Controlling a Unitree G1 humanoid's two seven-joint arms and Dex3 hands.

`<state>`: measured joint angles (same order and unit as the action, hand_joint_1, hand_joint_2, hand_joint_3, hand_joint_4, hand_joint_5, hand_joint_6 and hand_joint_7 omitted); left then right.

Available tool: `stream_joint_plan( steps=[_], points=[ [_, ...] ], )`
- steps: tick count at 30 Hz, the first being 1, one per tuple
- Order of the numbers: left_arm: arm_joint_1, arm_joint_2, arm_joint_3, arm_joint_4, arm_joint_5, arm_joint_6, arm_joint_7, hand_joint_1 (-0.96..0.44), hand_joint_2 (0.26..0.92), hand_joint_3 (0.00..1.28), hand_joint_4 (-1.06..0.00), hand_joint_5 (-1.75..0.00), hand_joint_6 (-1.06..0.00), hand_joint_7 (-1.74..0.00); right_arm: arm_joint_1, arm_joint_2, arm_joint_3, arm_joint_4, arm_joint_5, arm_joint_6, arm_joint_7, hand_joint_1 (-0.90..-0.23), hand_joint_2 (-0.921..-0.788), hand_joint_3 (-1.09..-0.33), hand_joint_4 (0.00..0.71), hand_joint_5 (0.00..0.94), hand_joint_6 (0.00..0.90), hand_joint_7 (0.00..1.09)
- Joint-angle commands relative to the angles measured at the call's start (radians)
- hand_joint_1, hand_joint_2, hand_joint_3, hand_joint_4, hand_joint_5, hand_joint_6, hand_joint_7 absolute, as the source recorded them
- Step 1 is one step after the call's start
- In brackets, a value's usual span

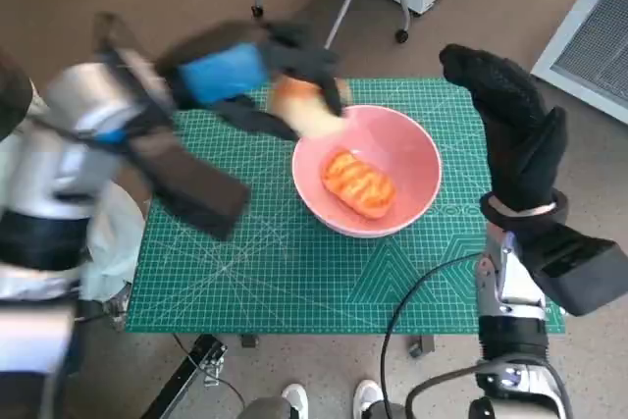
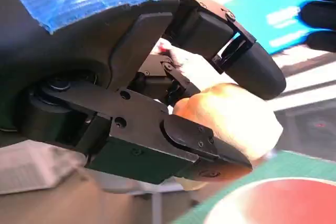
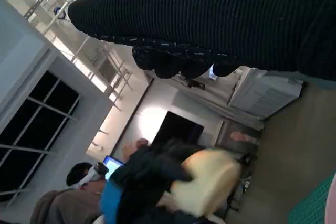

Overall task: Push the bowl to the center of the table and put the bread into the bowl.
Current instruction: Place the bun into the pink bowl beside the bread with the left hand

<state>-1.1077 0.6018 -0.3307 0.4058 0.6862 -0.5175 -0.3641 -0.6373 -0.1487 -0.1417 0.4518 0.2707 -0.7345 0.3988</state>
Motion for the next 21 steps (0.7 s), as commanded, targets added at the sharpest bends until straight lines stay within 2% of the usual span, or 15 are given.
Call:
stream_joint_plan(
  steps=[1, 5, 9, 10, 11, 12, 13, 16, 19, 21],
  points=[
    [-0.061, -0.059, -0.054, 0.117, 0.034, -0.005, 0.021, 0.00, 0.920, 0.07, -0.60, -1.22, -0.70, -1.12, 0.021, -0.009, -0.006, 0.003, -0.012, -0.003, -0.004, -0.571, -0.921, -0.683, 0.378, 0.002, 0.121, 0.65],
    [-0.086, -0.100, -0.100, 0.211, 0.072, -0.017, 0.052, 0.00, 0.920, 0.12, -0.54, -1.27, -0.65, -1.18, 0.025, -0.016, -0.012, 0.002, -0.015, -0.011, -0.006, -0.571, -0.921, -0.683, 0.378, 0.002, 0.119, 0.65],
    [-0.093, -0.138, -0.137, 0.267, 0.098, 0.014, 0.046, 0.00, 0.921, 0.23, -0.39, -1.35, -0.56, -1.34, 0.027, -0.023, -0.016, -0.001, -0.020, -0.018, -0.007, -0.564, -0.921, -0.686, 0.379, 0.002, 0.108, 0.64],
    [-0.093, -0.145, -0.142, 0.275, 0.100, 0.022, 0.041, -0.12, 0.921, 0.25, -0.37, -1.06, -0.51, -1.39, 0.028, -0.024, -0.017, -0.002, -0.020, -0.019, -0.007, -0.561, -0.921, -0.691, 0.379, 0.002, 0.106, 0.64],
    [-0.091, -0.153, -0.148, 0.280, 0.102, 0.034, 0.030, -0.17, 0.921, 0.26, -0.39, -0.92, -0.50, -1.41, 0.029, -0.026, -0.017, -0.004, -0.021, -0.020, -0.007, -0.561, -0.921, -0.692, 0.379, 0.002, 0.105, 0.64],
    [-0.089, -0.159, -0.153, 0.284, 0.104, 0.043, 0.024, -0.11, 0.898, 0.22, -0.40, -0.65, -0.46, -1.12, 0.030, -0.027, -0.018, -0.006, -0.021, -0.020, -0.008, -0.559, -0.921, -0.695, 0.378, 0.001, 0.105, 0.64],
    [-0.087, -0.165, -0.159, 0.284, 0.107, 0.054, 0.014, -0.07, 0.902, 0.17, -0.43, -0.44, -0.48, -0.84, 0.032, -0.029, -0.018, -0.008, -0.022, -0.021, -0.008, -0.559, -0.921, -0.697, 0.377, 0.001, 0.105, 0.64],
    [-0.077, -0.179, -0.167, 0.283, 0.101, 0.079, -0.009, -0.05, 0.908, 0.06, -0.42, -0.14, -0.49, -0.41, 0.037, -0.031, -0.018, -0.017, -0.024, -0.022, -0.010, -0.557, -0.921, -0.701, 0.372, 0.000, 0.107, 0.64],
    [-0.067, -0.194, -0.168, 0.278, 0.083, 0.104, -0.040, -0.05, 0.901, 0.02, -0.38, -0.05, -0.47, -0.24, 0.039, -0.036, -0.017, -0.018, -0.026, -0.025, -0.011, -0.557, -0.921, -0.703, 0.366, 0.000, 0.108, 0.65],
    [-0.060, -0.201, -0.164, 0.271, 0.069, 0.119, -0.061, -0.07, 0.892, 0.01, -0.35, -0.02, -0.46, -0.20, 0.040, -0.039, -0.017, -0.020, -0.029, -0.025, -0.013, -0.557, -0.921, -0.704, 0.364, 0.000, 0.107, 0.65]
  ],
)
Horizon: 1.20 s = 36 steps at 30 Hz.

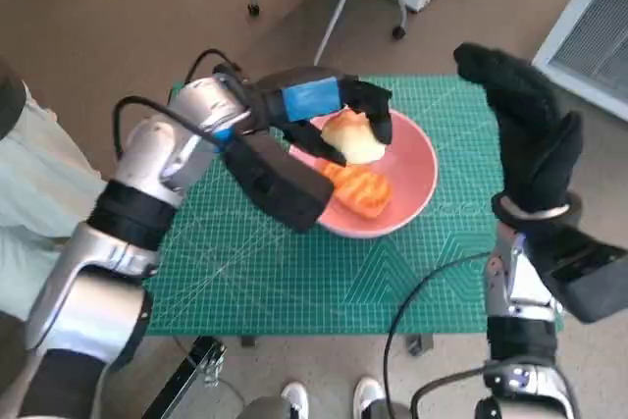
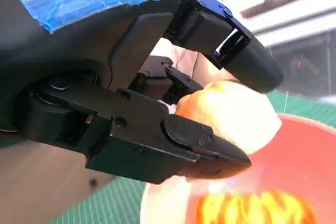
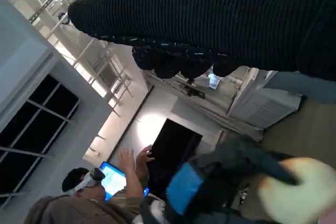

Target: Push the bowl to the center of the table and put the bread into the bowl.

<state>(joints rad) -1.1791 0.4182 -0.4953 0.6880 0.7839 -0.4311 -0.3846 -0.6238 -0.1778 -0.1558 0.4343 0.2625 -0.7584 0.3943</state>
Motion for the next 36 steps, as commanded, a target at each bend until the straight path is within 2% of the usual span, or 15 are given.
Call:
stream_joint_plan(
  steps=[1, 13, 22, 28, 32, 36],
  points=[
    [0.017, -0.020, 0.005, -0.015, -0.040, 0.040, -0.052, -0.08, 0.888, 0.01, -0.34, -0.02, -0.46, -0.18, 0.026, -0.011, -0.003, -0.005, -0.024, -0.001, -0.011, -0.556, -0.921, -0.705, 0.363, 0.000, 0.107, 0.65],
    [0.037, -0.024, 0.042, -0.028, -0.151, 0.055, -0.115, -0.11, 0.883, 0.00, -0.33, 0.00, -0.51, -0.16, 0.020, -0.017, -0.003, -0.013, -0.035, 0.014, -0.025, -0.552, -0.921, -0.718, 0.348, 0.000, 0.097, 0.66],
    [0.038, -0.014, 0.089, -0.018, -0.237, 0.028, -0.124, -0.08, 0.883, 0.00, -0.38, -0.02, -0.55, -0.18, 0.011, -0.022, -0.006, -0.012, -0.045, 0.023, -0.042, -0.555, -0.921, -0.721, 0.340, 0.000, 0.090, 0.68],
    [0.078, 0.011, 0.180, -0.058, -0.363, -0.002, -0.142, -0.04, 0.889, 0.00, -0.41, -0.03, -0.57, -0.19, 0.002, -0.028, -0.006, -0.025, -0.050, 0.034, -0.055, -0.560, -0.921, -0.722, 0.339, 0.000, 0.086, 0.68],
    [0.149, 0.010, 0.273, -0.114, -0.472, -0.027, -0.098, -0.02, 0.890, 0.00, -0.44, -0.03, -0.58, -0.20, -0.007, -0.032, -0.009, -0.030, -0.041, 0.045, -0.055, -0.568, -0.921, -0.721, 0.340, 0.001, 0.082, 0.69],
    [0.244, -0.025, 0.362, -0.159, -0.547, -0.084, 0.019, -0.01, 0.888, 0.00, -0.46, -0.04, -0.58, -0.21, -0.015, -0.035, -0.013, -0.035, -0.040, 0.054, -0.061, -0.578, -0.921, -0.719, 0.345, 0.003, 0.082, 0.70]
  ],
)
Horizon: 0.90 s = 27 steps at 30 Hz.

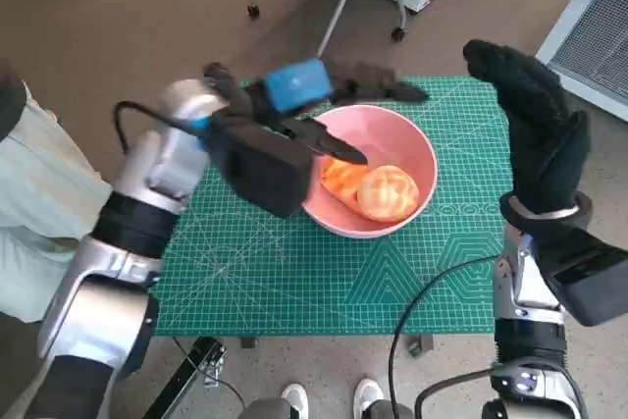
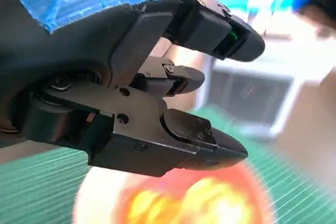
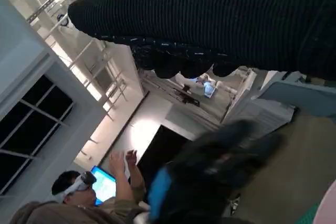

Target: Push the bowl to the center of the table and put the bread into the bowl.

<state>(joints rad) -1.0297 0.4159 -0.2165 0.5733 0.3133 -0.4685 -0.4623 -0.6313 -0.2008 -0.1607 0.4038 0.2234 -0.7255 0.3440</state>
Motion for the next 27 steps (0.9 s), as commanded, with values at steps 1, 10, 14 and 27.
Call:
stream_joint_plan(
  steps=[1, 10, 14, 27],
  points=[
    [0.119, -0.033, 0.104, -0.054, -0.095, -0.062, 0.125, -0.01, 0.887, 0.00, -0.46, -0.04, -0.58, -0.21, -0.009, -0.012, -0.009, -0.006, -0.002, 0.023, -0.014, -0.579, -0.921, -0.719, 0.347, 0.004, 0.082, 0.70],
    [0.295, -0.142, 0.209, -0.219, -0.254, -0.032, 0.241, 0.01, 0.907, 0.05, -0.47, -0.04, -0.31, -0.62, -0.025, -0.007, -0.012, 0.006, -0.027, 0.025, -0.046, -0.572, -0.921, -0.718, 0.352, 0.006, 0.077, 0.71],
    [0.375, -0.175, 0.221, -0.306, -0.272, 0.002, 0.278, 0.01, 0.912, 0.12, -0.43, -0.05, -0.16, -0.80, -0.035, -0.006, -0.010, 0.012, -0.037, 0.033, -0.060, -0.573, -0.921, -0.720, 0.353, 0.007, 0.076, 0.72],
    [0.512, -0.235, 0.233, -0.432, -0.252, 0.072, 0.359, -0.03, 0.916, 0.17, -0.35, -0.06, -0.02, -0.84, -0.053, -0.008, 0.003, 0.000, -0.036, 0.075, -0.061, -0.575, -0.921, -0.720, 0.346, 0.002, 0.072, 0.73]
  ],
)
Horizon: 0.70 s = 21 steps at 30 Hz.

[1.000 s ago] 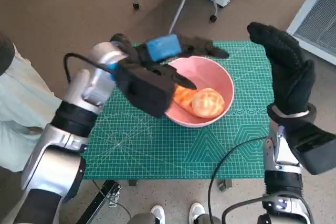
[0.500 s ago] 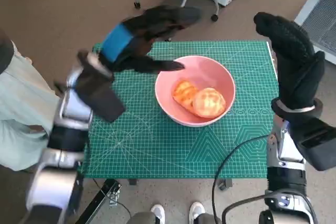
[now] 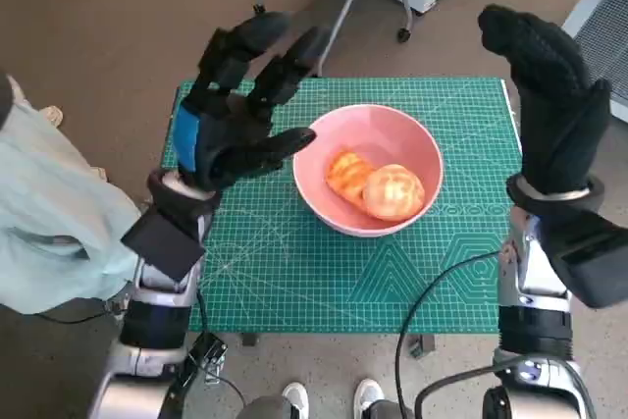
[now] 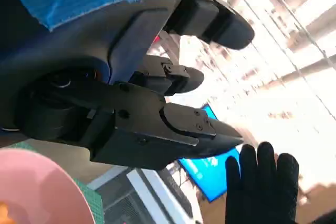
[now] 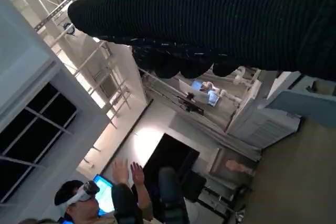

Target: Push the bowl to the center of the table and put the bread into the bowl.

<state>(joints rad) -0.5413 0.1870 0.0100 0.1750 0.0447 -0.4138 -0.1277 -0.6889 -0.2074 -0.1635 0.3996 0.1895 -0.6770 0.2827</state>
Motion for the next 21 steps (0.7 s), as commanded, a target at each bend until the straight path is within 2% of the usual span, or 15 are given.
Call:
stream_joint_plan(
  steps=[1, 21],
  points=[
    [0.024, -0.006, 0.006, -0.033, 0.021, 0.018, 0.028, -0.03, 0.916, 0.17, -0.34, -0.06, -0.02, -0.83, 0.002, -0.002, 0.006, 0.006, -0.001, 0.028, 0.001, -0.574, -0.921, -0.720, 0.344, 0.001, 0.071, 0.73],
    [0.038, -0.011, 0.009, -0.057, -0.001, 0.022, 0.026, -0.07, 0.921, 0.16, -0.32, -0.07, -0.02, -0.76, -0.014, 0.006, 0.023, 0.035, -0.005, 0.023, 0.007, -0.569, -0.921, -0.718, 0.346, 0.003, 0.068, 0.73]
  ],
)
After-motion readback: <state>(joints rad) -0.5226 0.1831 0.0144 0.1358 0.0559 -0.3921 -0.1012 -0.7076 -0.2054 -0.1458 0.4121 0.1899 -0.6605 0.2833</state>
